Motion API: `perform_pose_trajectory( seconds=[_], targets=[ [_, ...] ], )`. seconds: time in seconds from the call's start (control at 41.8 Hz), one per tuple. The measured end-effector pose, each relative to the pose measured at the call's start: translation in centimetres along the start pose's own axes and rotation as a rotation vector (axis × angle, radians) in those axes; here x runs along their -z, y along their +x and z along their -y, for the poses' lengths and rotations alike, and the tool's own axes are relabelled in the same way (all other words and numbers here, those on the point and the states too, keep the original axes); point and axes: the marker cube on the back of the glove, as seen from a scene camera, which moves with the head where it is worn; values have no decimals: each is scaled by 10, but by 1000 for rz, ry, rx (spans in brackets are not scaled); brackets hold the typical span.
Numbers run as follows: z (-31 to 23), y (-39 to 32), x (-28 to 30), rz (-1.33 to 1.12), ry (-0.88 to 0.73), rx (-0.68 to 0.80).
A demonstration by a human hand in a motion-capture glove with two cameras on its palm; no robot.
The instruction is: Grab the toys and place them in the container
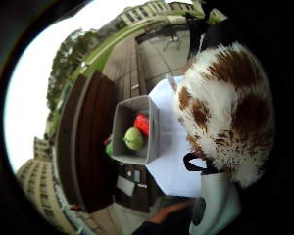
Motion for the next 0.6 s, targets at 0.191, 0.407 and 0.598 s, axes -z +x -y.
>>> perform_pose_trajectory(
  seconds=[0.191, 0.407, 0.598],
  targets=[
    [3, -70, 2, 24, 60, 50],
    [6, -135, -11, 67, 54, 105],
    [-2, -186, -43, 118, 5, 186]
  ],
)
